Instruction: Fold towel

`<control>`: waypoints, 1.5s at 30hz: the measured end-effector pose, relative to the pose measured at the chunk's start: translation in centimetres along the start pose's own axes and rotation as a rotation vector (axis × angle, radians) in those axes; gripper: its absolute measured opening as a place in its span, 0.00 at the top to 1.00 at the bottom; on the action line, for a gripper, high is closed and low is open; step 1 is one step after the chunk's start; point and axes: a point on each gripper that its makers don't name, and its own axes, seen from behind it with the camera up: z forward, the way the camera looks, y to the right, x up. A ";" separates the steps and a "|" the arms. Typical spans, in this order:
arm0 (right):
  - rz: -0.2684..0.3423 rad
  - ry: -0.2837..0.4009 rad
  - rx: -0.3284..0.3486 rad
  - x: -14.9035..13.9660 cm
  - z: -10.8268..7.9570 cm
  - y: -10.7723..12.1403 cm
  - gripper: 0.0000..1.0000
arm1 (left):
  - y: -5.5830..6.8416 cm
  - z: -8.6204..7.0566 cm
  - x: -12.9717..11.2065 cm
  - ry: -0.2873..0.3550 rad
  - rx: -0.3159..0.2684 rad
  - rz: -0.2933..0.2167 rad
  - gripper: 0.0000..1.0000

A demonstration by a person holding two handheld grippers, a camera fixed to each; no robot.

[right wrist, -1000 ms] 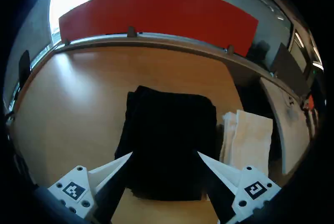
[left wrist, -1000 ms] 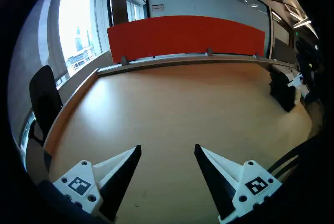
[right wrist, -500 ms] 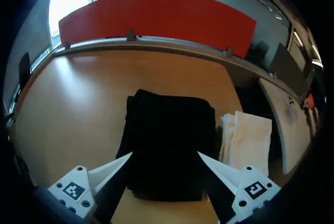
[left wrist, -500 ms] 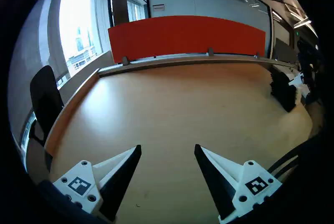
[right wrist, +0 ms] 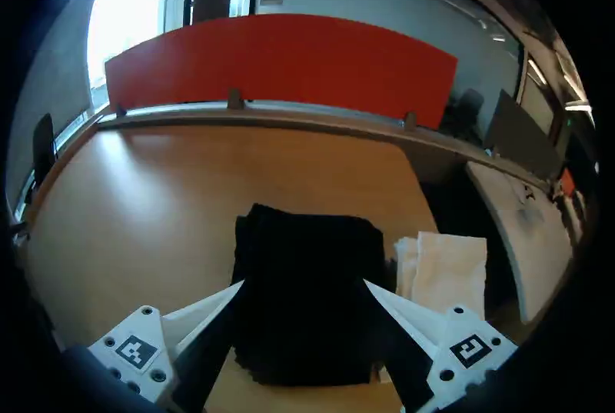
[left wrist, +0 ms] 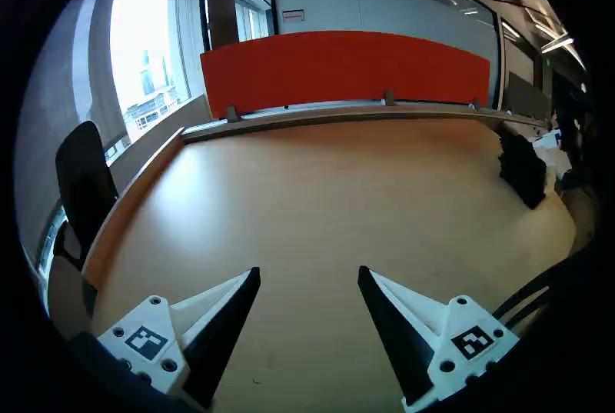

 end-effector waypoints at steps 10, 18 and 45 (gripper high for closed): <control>0.049 0.163 -0.053 3.8 -1.4 0.5 0.00 | -0.6 0.1 0.8 0.016 0.003 0.005 0.06; 0.086 0.326 -0.114 6.9 -3.2 1.3 0.00 | -0.7 0.0 1.2 0.026 0.000 0.009 0.06; 0.104 0.590 -0.134 13.1 -8.7 0.3 0.00 | -1.1 0.3 3.7 0.094 0.005 -0.009 0.06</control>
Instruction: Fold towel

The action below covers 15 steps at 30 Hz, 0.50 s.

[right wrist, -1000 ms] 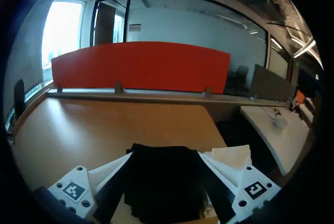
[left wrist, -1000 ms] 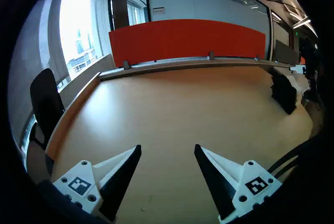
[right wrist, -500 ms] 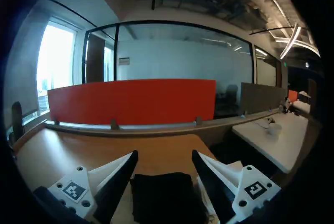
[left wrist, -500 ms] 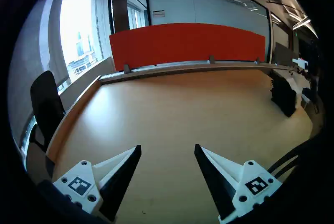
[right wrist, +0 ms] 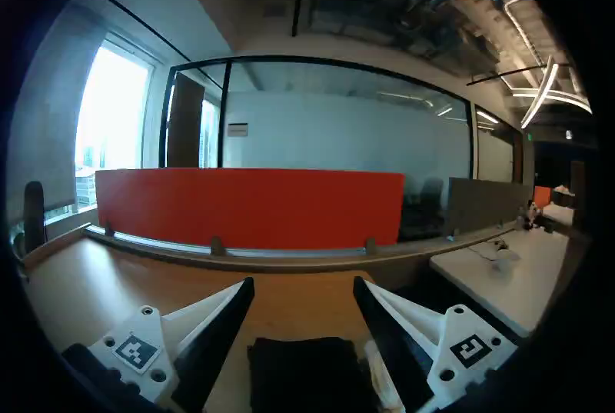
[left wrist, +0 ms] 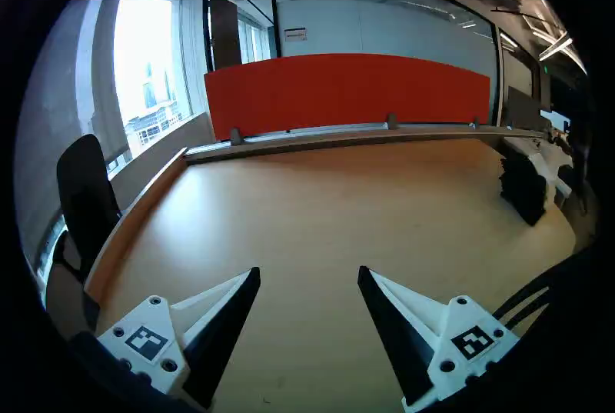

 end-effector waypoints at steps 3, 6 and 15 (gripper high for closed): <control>0.000 -0.001 0.000 0.4 0.0 -0.4 0.00 | -0.3 0.3 0.7 0.014 0.004 -0.012 0.06; -0.002 -0.005 0.008 0.7 -0.1 -1.0 0.00 | -0.7 0.5 1.9 0.042 0.008 -0.029 0.06; -0.015 0.002 0.032 2.0 -0.5 -4.0 0.00 | -2.7 1.3 6.5 0.149 0.034 -0.070 0.06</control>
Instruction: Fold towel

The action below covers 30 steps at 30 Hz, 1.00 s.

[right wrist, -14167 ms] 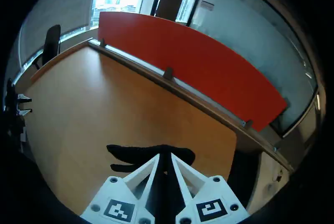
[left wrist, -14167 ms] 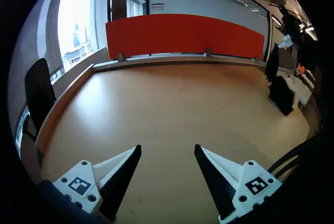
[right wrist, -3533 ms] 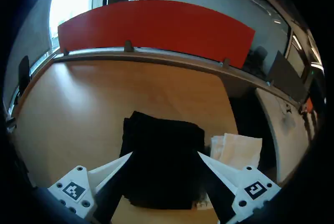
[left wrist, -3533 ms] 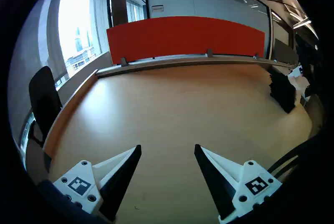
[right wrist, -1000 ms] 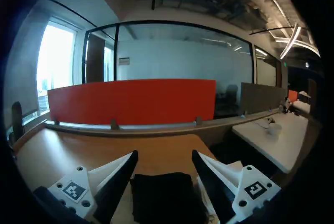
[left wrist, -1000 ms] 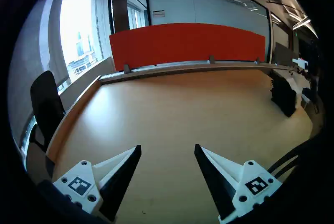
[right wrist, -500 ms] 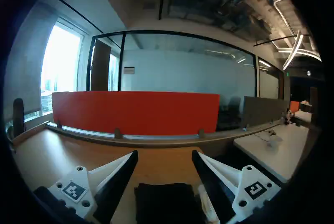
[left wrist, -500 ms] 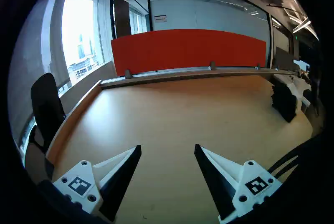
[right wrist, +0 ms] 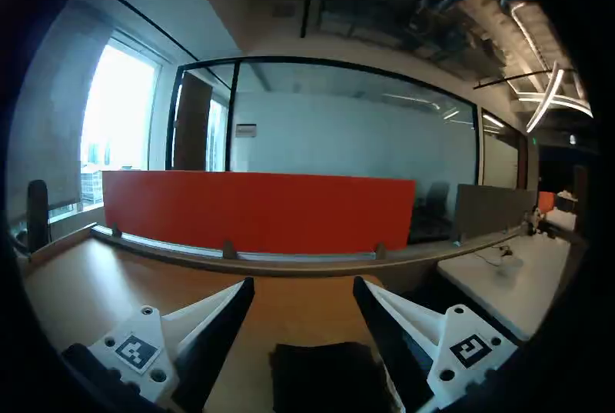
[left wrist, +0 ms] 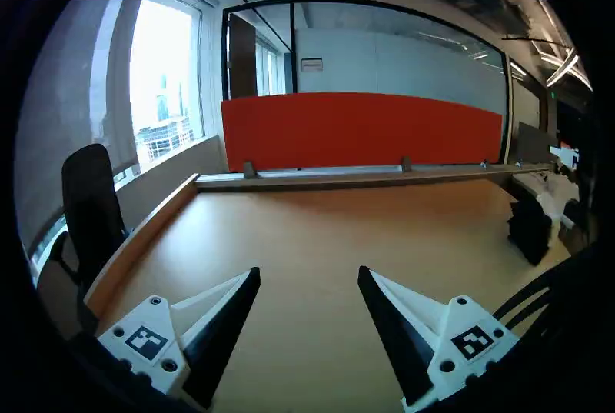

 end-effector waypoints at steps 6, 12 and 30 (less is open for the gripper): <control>-0.007 0.016 0.026 1.0 -0.2 -3.1 0.00 | -0.8 1.3 3.4 0.076 0.006 -0.014 0.06; -0.015 0.029 0.033 2.1 -0.3 -6.0 0.00 | -1.2 2.5 6.7 0.144 0.000 -0.026 0.06; 0.035 0.040 0.070 3.5 -0.4 -14.0 0.00 | -1.2 4.3 12.2 0.257 -0.029 -0.065 0.06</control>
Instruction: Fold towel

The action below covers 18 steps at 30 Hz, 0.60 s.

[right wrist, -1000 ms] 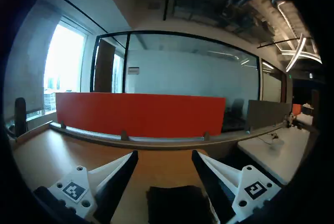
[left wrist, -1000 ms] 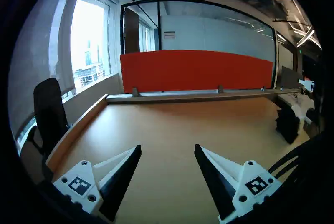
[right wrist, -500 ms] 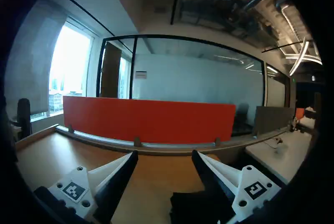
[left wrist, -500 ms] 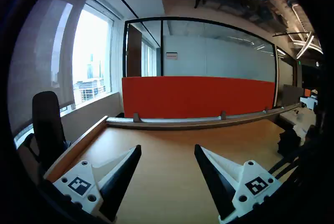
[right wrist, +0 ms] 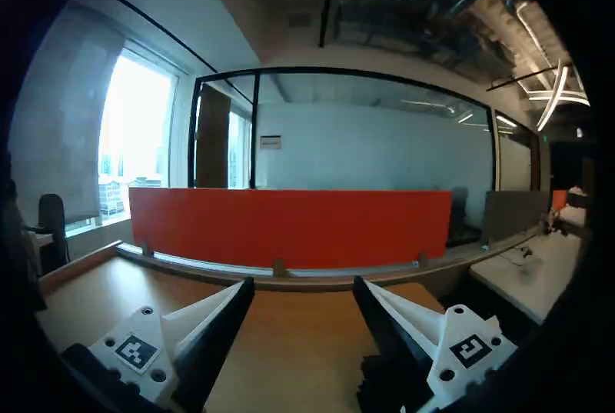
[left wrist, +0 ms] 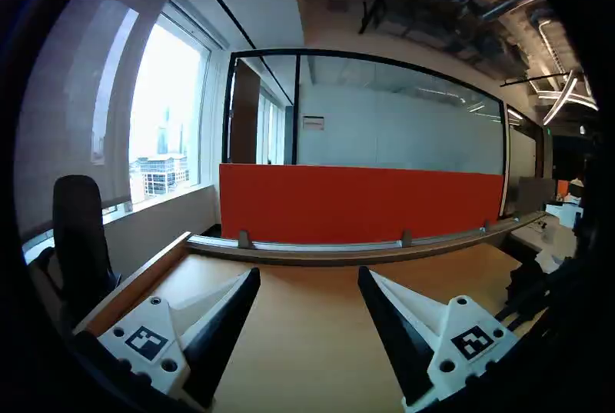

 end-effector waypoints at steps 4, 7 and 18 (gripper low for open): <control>0.009 0.000 -0.011 0.0 0.1 0.0 0.00 | -0.3 0.1 0.4 0.012 0.008 0.013 0.06; 0.006 -0.001 -0.021 -0.1 0.1 -0.2 0.00 | -0.5 0.2 0.5 0.019 0.011 0.013 0.06; -0.024 0.012 -0.005 0.5 -0.4 -2.8 0.00 | -0.7 0.5 -0.9 0.043 0.002 -0.015 0.06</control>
